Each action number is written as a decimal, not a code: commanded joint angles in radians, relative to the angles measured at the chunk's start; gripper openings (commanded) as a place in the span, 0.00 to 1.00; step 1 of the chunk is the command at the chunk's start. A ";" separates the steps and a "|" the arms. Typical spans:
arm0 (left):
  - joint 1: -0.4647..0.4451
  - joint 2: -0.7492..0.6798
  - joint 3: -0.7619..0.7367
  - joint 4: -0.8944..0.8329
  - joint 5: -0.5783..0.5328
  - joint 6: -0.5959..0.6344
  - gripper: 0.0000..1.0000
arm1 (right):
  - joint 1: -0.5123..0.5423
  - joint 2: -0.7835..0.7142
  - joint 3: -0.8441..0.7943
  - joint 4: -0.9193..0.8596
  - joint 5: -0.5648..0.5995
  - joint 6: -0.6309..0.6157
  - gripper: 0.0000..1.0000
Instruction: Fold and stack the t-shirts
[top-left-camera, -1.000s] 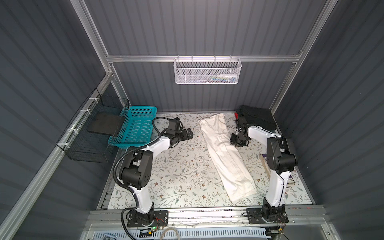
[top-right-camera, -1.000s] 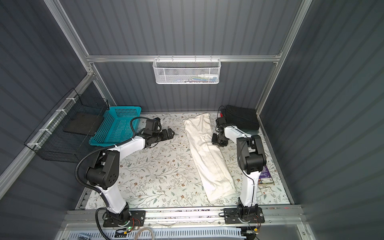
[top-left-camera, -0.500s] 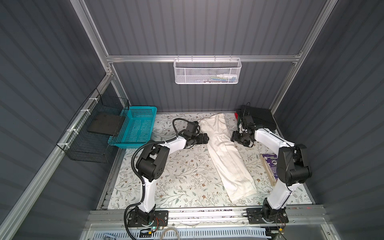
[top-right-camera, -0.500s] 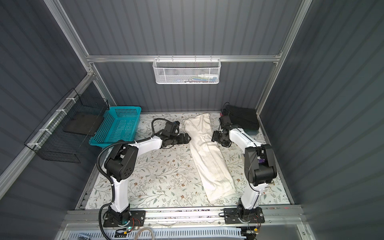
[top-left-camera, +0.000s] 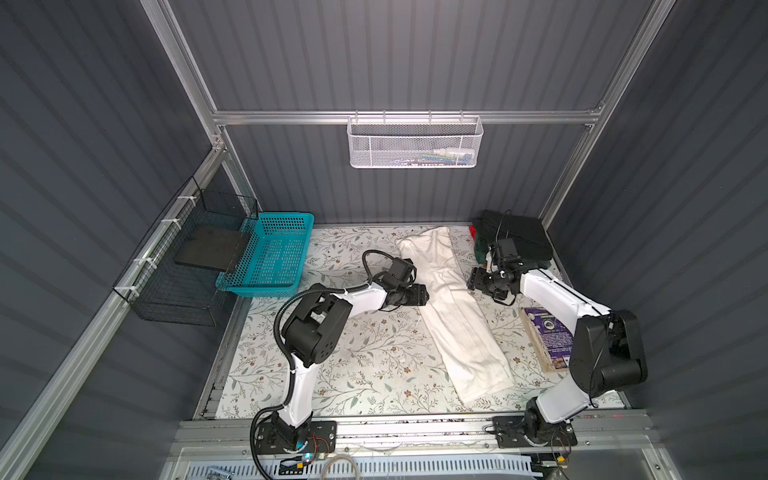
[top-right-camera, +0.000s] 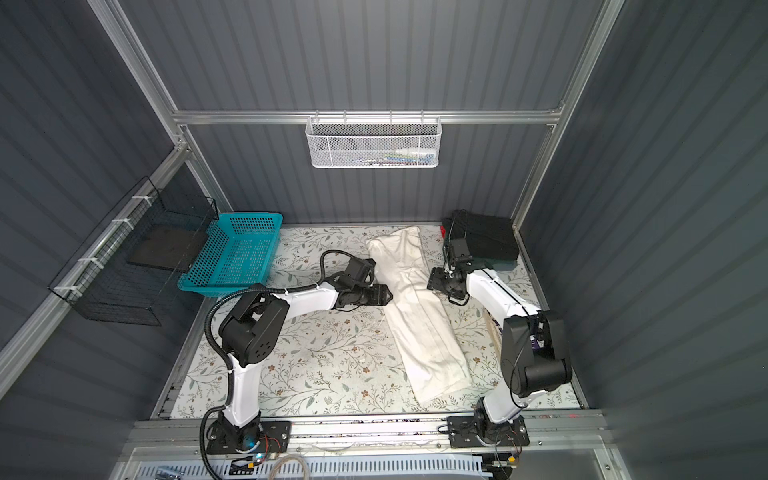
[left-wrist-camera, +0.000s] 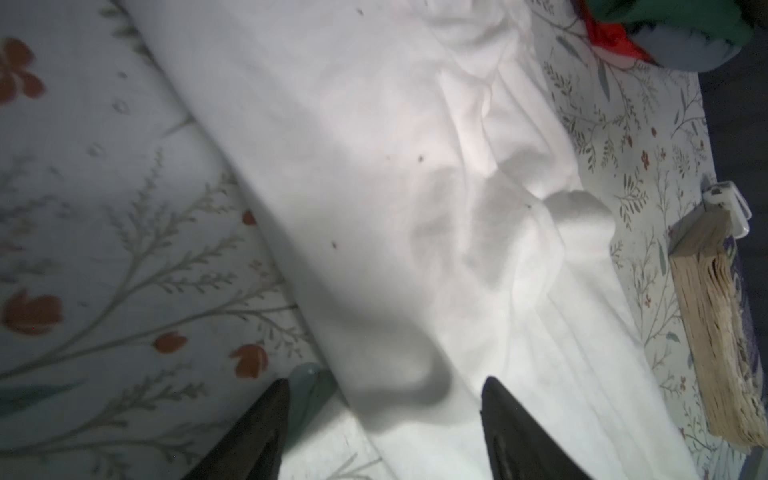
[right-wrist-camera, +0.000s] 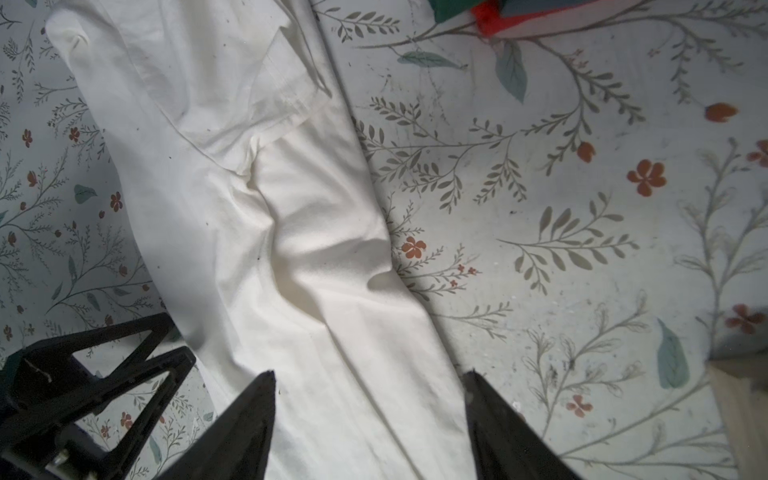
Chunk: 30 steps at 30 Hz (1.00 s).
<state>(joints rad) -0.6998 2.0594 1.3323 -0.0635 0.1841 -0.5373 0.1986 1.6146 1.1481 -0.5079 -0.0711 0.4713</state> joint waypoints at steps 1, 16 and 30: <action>-0.042 -0.038 -0.025 -0.057 -0.001 -0.034 0.70 | -0.001 -0.019 -0.008 0.000 0.016 0.007 0.71; -0.124 -0.022 -0.036 -0.137 -0.073 -0.075 0.02 | 0.000 -0.048 -0.036 0.011 0.017 0.013 0.70; 0.013 -0.019 0.015 -0.225 -0.172 -0.004 0.00 | 0.008 -0.101 -0.099 0.074 -0.050 0.023 0.78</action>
<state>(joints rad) -0.7399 2.0392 1.3365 -0.2375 0.0666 -0.5842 0.2001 1.5318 1.0653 -0.4599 -0.0975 0.4896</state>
